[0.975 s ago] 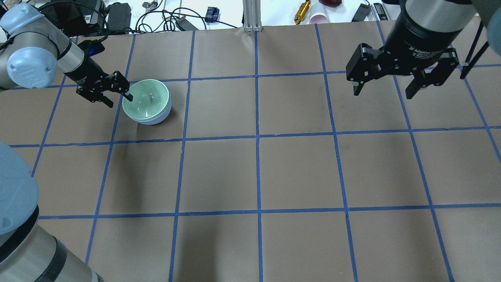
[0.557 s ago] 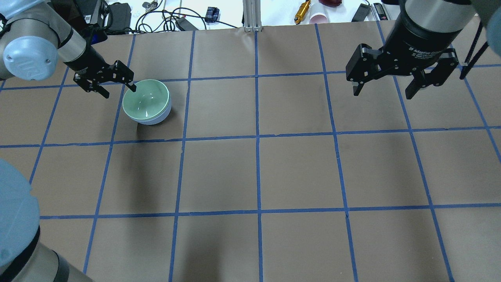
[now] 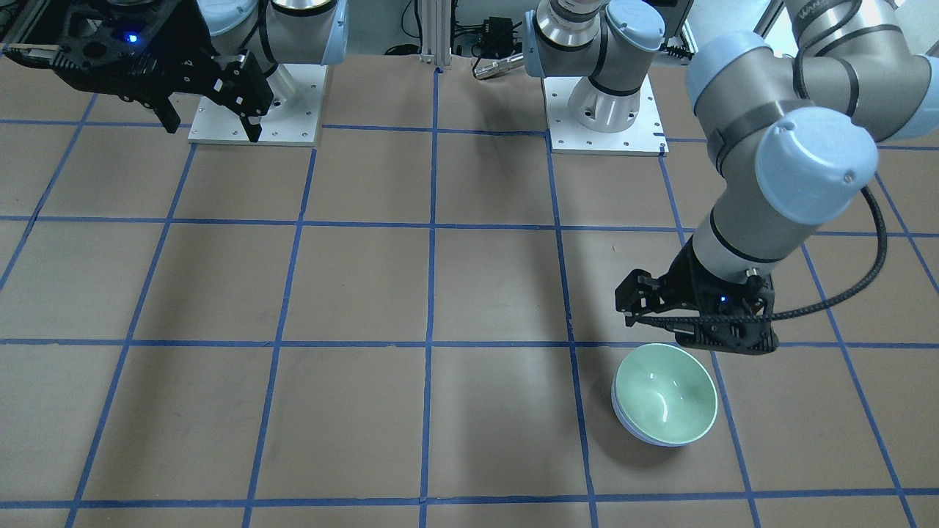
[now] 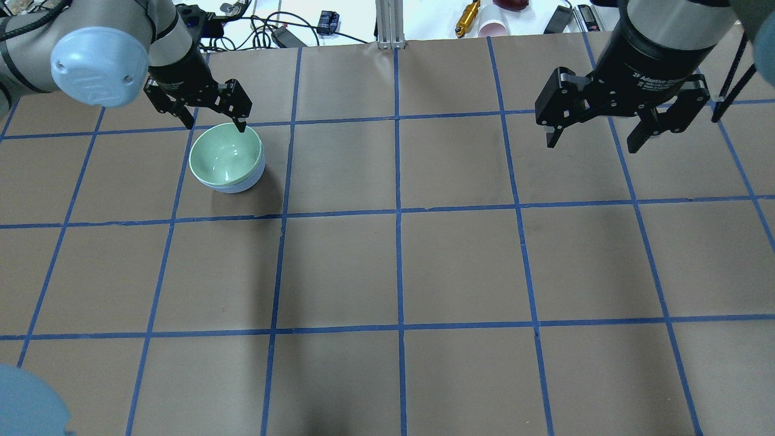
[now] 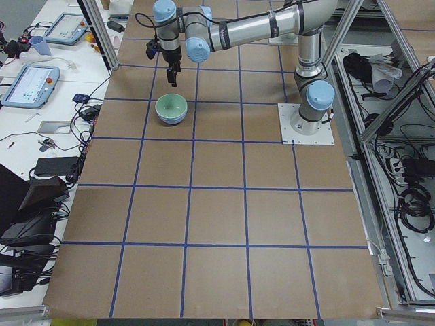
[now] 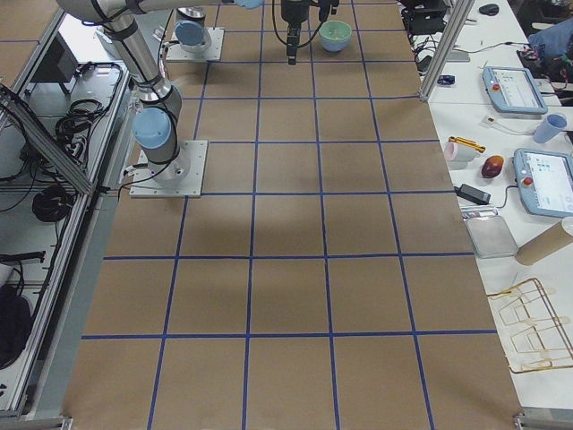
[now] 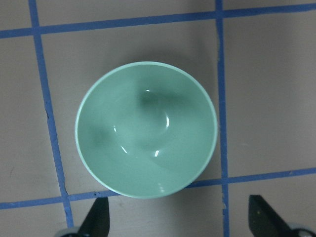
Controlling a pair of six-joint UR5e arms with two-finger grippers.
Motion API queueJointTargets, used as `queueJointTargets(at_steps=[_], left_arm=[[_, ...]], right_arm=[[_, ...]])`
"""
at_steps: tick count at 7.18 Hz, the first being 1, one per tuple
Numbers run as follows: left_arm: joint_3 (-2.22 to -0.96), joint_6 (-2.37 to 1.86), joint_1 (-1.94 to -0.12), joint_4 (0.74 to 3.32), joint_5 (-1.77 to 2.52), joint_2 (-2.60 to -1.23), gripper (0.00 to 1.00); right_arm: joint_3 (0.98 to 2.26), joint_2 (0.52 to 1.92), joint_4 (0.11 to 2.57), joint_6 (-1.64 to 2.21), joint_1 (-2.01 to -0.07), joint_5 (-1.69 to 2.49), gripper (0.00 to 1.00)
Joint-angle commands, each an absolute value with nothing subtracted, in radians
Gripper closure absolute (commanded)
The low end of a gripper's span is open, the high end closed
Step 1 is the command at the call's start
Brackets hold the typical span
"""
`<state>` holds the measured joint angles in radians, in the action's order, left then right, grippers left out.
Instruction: Stack green bowl on blue bowl
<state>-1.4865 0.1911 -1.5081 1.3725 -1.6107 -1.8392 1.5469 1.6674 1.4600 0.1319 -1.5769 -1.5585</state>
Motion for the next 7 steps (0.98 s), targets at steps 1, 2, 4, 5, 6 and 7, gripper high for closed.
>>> queueJointTargets(at_steps=[1,2,4,5,6,7], left_arm=[[-1.482,0.183,-1.543,1.531,-1.623,-1.711,0.00],[-1.486,0.183,-1.555,1.572,-1.618,-1.654,0.00],[-1.490,0.183,-1.543,1.600,-1.560,-1.603,0.00],[-1.491,0.183,-1.540,1.597,-1.566,-1.608,0.00],[-1.480,0.183,-1.546,1.597,-1.574,-1.600,0.00],[-1.480,0.183,-1.546,1.597,-1.575,-1.586,0.00]], right_arm=[[1.546,1.667,1.459,0.132,-1.577,-1.559,0.00],[1.546,1.667,1.460,0.132,-1.577,-1.559,0.00],[1.548,1.667,1.460,0.132,-1.577,-1.559,0.00],[1.548,1.667,1.460,0.132,-1.577,-1.559,0.00],[1.546,1.667,1.459,0.132,-1.577,-1.559,0.00],[1.546,1.667,1.460,0.132,-1.577,-1.559,0.00]])
